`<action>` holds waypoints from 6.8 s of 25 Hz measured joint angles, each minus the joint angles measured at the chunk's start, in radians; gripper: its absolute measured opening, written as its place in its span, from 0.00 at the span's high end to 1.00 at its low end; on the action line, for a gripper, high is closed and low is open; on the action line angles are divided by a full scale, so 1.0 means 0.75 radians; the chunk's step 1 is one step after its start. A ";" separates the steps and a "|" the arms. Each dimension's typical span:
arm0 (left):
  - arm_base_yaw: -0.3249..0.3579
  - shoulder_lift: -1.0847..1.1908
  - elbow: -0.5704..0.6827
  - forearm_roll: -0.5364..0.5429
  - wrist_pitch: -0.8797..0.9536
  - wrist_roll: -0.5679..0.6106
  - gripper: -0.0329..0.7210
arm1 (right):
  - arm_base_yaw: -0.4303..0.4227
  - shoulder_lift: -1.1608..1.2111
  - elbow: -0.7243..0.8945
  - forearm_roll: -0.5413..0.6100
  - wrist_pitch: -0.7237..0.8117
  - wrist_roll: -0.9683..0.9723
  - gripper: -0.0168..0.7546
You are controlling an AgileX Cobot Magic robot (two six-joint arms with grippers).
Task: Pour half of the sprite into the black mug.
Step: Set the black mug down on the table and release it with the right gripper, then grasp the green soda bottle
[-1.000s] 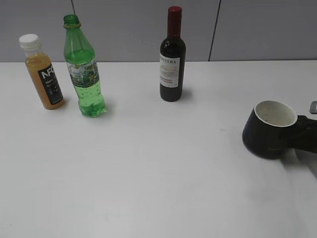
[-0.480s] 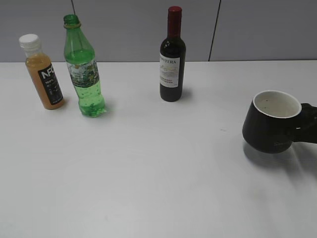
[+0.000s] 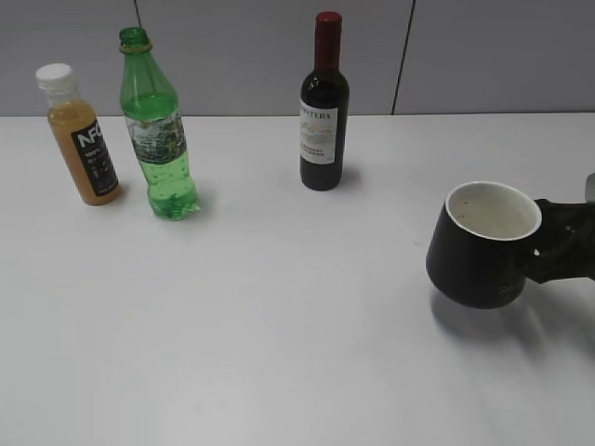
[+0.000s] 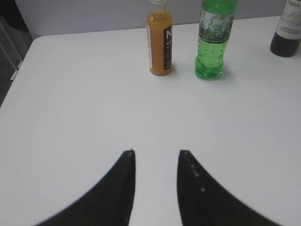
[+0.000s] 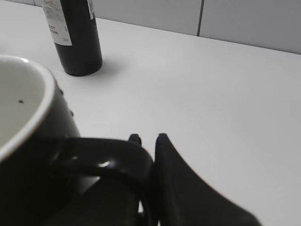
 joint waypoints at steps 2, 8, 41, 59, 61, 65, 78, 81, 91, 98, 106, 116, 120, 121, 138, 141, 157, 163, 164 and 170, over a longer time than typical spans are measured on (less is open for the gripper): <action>0.000 0.000 0.000 0.000 0.000 0.000 0.64 | 0.005 -0.003 -0.007 -0.042 0.000 0.022 0.91; 0.000 0.000 0.000 0.000 0.000 0.000 0.64 | 0.152 -0.002 -0.081 -0.076 0.008 0.036 0.91; 0.000 0.000 0.000 0.000 0.000 0.000 0.64 | 0.817 0.495 -0.734 -0.047 0.009 0.122 0.91; 0.000 0.000 0.000 0.000 0.000 0.000 0.64 | 0.817 0.623 -0.764 0.045 0.009 0.127 0.91; 0.000 0.000 0.000 0.000 0.000 0.000 0.64 | 0.817 0.637 -0.764 0.090 0.008 0.127 0.91; 0.000 0.000 0.000 0.000 0.000 0.000 0.64 | 0.817 0.665 -0.764 0.103 0.007 0.129 0.91; 0.000 0.000 0.000 0.000 0.000 0.000 0.64 | 0.817 0.665 -0.722 0.117 -0.047 0.140 0.71; 0.000 0.000 0.000 0.000 0.000 0.000 0.64 | 0.817 0.656 -0.669 0.161 -0.067 0.111 0.70; 0.000 0.000 0.000 0.000 0.000 0.000 0.64 | 0.817 0.524 -0.461 0.323 -0.071 0.000 0.59; 0.000 0.000 0.000 0.000 0.000 0.000 0.64 | 0.817 0.460 -0.365 0.415 -0.070 -0.025 0.40; 0.000 0.000 0.000 0.000 0.000 0.000 0.64 | 0.817 0.318 -0.200 0.508 -0.070 -0.079 0.38; 0.000 0.000 0.000 0.000 0.000 0.000 0.64 | 0.817 0.087 -0.087 1.009 -0.070 -0.300 0.38; 0.000 0.000 0.000 0.000 0.000 0.000 0.64 | 0.794 0.045 -0.115 1.140 -0.066 -0.408 0.38; 0.000 0.000 0.000 0.000 0.000 0.000 0.64 | 0.785 0.043 -0.128 1.157 -0.052 -0.419 0.38; 0.000 0.000 0.000 0.000 0.000 0.000 0.64 | 0.470 0.011 -1.027 1.229 1.556 -0.500 0.27; 0.000 0.000 0.000 0.000 0.000 0.000 0.64 | 0.396 0.041 -1.273 1.228 1.932 -0.500 0.21; 0.000 0.000 0.002 0.000 0.000 0.000 0.06 | 0.329 0.137 -1.797 0.920 3.127 -0.465 0.19; 0.000 0.000 0.002 0.000 0.000 0.000 0.06 | 0.329 -0.019 -1.605 0.943 3.140 -0.449 0.20; 0.000 0.000 0.002 0.000 0.000 0.000 0.07 | 0.329 -0.068 -1.557 0.948 3.140 -0.447 0.21; 0.000 0.000 0.002 0.000 0.000 0.000 0.12 | 0.329 -0.333 -1.222 0.978 3.093 -0.447 0.21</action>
